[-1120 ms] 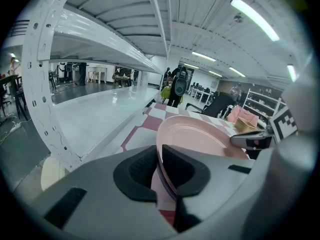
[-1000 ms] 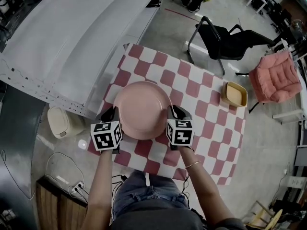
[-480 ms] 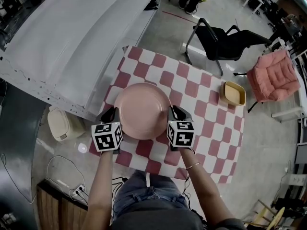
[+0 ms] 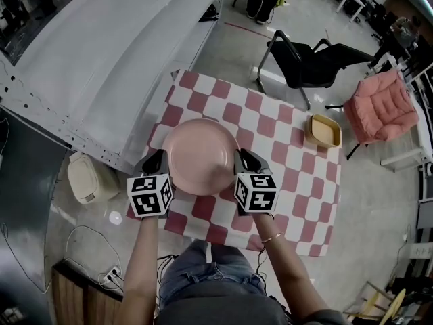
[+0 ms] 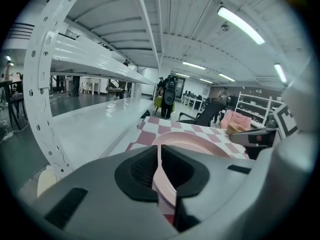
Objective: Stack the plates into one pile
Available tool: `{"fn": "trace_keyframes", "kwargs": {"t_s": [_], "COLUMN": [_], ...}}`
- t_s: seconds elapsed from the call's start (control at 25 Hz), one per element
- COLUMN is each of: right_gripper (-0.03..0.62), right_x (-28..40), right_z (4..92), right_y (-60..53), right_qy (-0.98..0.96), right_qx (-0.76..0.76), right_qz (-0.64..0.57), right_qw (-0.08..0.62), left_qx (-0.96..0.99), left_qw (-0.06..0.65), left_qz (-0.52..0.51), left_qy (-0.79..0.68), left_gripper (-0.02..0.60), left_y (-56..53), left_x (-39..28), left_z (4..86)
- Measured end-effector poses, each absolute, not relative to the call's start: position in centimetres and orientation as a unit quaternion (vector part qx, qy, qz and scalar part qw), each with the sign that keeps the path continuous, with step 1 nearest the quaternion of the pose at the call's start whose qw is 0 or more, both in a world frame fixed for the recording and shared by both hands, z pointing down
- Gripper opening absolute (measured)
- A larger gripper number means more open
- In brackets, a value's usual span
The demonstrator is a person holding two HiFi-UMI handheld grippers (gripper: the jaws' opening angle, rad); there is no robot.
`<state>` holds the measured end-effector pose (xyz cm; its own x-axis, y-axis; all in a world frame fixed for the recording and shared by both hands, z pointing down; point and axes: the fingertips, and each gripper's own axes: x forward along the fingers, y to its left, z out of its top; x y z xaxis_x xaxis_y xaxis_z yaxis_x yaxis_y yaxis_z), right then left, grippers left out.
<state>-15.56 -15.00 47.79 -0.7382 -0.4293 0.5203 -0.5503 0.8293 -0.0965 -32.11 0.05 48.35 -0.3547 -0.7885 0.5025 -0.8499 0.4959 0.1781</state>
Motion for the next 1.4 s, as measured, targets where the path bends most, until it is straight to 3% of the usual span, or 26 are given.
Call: {"fn": "trace_keyframes", "kwargs": {"t_s": [0.48, 1.4], "right_gripper": [0.014, 0.008], "right_x": [-14.8, -10.0], "right_z": [43.2, 37.5], "right_y": [-12.8, -9.1], "right_qy": [-0.945, -0.963], "right_qx": [0.247, 0.23], "right_qz": [0.112, 0.101], "right_qw": [0.182, 0.099], "left_qx": [0.515, 0.538], "left_qw": [0.241, 0.176], "left_qz": [0.026, 0.013], "left_qy": [-0.822, -0.824], "left_gripper": [0.02, 0.017], "left_y": [1.2, 4.5], "left_x": [-30.9, -26.2], "left_z": [45.3, 39.8]}}
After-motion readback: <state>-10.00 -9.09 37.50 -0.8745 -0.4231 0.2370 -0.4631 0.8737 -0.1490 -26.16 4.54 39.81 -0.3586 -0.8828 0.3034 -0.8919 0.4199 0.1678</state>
